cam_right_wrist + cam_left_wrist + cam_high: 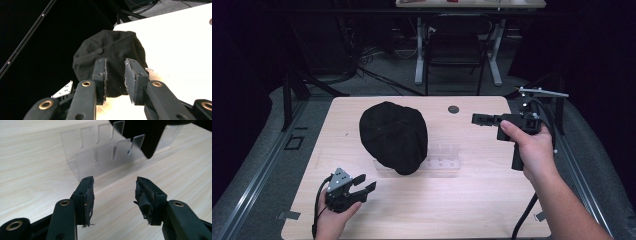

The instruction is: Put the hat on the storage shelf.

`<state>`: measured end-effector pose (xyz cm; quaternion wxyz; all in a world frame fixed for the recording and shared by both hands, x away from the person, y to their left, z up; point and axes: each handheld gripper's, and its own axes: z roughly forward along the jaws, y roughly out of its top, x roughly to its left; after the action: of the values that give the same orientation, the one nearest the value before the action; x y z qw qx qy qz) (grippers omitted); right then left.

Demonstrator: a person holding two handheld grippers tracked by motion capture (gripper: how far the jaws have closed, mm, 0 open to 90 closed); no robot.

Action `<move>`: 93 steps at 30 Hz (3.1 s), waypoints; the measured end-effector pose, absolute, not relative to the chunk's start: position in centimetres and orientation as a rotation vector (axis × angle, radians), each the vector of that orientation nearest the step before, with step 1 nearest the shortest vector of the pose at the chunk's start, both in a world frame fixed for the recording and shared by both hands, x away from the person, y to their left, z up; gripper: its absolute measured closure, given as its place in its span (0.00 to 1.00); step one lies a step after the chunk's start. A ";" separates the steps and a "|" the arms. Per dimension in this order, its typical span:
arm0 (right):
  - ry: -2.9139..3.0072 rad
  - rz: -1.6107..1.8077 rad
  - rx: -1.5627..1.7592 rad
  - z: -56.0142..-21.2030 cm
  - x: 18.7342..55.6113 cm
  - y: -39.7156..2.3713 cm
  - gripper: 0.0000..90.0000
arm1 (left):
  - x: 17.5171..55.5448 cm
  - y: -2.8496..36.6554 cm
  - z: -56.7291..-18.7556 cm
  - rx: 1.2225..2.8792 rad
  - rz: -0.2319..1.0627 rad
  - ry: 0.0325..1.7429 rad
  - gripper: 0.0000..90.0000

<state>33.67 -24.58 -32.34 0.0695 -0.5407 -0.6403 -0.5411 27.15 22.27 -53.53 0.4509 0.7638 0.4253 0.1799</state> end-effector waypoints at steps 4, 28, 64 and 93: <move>-1.981 -1.624 -1.649 -32.7 33.0 -25.2 0.75 | 27.6 23.3 -54.4 1.863 0.431 1.097 0.54; -2.116 -1.633 -1.752 -35.8 30.2 -28.6 0.60 | 27.8 23.5 -55.3 1.891 0.455 1.109 0.53; -2.500 -1.499 -1.826 -46.8 26.0 -27.0 0.52 | 28.0 23.6 -55.6 1.901 0.442 1.115 0.53; -2.550 -1.482 -1.950 -54.9 24.1 -26.9 0.53 | 28.1 23.2 -55.9 1.913 0.441 1.104 0.52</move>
<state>24.13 -26.91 -54.93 -0.1959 -0.5407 -0.7073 -0.4111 28.13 23.20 -55.94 0.4304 0.7667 0.4424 0.1766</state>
